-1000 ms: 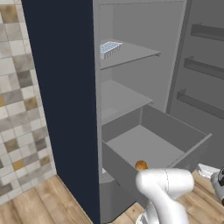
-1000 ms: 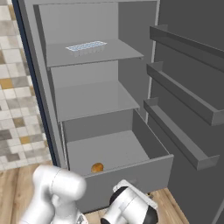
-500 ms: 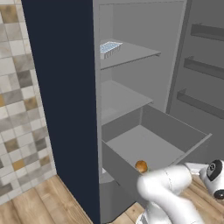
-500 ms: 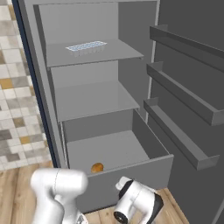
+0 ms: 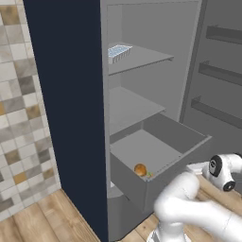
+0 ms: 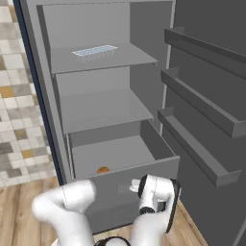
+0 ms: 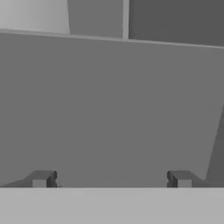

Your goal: Place the carrot and potato inside the fridge drawer. Close the drawer after placing the vegetables.

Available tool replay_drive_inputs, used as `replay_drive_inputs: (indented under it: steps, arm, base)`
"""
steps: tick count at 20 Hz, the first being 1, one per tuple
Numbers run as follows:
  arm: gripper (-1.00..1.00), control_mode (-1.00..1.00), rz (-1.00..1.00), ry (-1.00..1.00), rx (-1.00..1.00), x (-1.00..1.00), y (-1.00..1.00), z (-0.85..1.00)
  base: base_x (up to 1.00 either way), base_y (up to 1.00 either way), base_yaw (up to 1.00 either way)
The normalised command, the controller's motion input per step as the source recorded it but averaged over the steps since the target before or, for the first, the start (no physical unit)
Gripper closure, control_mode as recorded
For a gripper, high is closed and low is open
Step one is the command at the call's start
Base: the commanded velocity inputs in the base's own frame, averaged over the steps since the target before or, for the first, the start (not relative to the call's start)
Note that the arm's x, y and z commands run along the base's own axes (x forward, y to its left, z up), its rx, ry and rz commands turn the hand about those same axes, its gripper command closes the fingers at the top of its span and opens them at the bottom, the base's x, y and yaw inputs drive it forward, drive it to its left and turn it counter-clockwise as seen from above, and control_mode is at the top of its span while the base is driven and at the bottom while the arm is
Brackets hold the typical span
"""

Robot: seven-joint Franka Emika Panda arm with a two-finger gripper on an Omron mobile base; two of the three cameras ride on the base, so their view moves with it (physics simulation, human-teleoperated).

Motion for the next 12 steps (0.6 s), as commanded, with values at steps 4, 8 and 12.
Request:
replay_drive_inputs:
  steps: [4, 8, 12]
  arm:
    - [-1.00, -1.00, 0.28, 0.00, 0.03, 1.00, 0.12, 0.00]
    - [-1.00, -1.00, 0.25, 0.00, 0.04, 1.00, 0.20, 0.00]
    - [-1.00, -1.00, 0.23, 0.00, 0.03, 0.99, 0.31, 0.00]
  base:
    - [0.00, 0.00, 0.00]
    - [0.00, 0.00, 0.00]
    - [0.00, 0.00, 0.00]
